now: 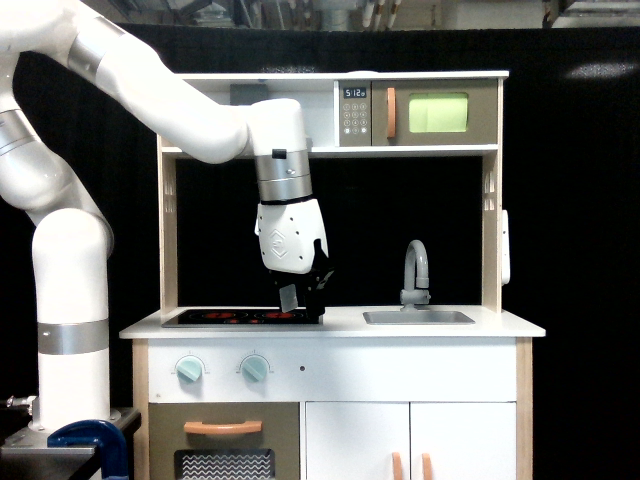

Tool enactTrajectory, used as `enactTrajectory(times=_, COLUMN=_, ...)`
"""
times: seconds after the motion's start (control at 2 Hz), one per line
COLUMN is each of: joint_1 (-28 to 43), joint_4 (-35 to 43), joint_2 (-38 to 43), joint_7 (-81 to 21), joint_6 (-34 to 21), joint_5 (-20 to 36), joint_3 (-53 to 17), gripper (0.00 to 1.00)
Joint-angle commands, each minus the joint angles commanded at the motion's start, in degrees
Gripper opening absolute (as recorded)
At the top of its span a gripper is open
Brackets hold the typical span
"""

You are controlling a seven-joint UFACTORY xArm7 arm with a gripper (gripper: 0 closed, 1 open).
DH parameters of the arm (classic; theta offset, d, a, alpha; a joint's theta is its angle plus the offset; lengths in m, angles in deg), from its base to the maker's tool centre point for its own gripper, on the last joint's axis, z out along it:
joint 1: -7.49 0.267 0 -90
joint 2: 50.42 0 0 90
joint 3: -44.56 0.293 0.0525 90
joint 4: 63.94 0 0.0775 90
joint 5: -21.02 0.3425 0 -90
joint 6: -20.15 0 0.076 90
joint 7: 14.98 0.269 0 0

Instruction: Open the oven door

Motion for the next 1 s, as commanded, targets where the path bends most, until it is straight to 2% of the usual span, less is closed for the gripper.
enactTrajectory(times=0.5, joint_1=8.1, joint_4=8.9, joint_2=6.4, joint_7=-15.3, joint_6=-2.1, joint_5=10.8, joint_3=-5.6, gripper=1.0)
enactTrajectory(times=1.0, joint_1=14.7, joint_4=11.5, joint_2=8.0, joint_7=-38.0, joint_6=-6.3, joint_5=31.0, joint_3=-19.6, gripper=1.0)
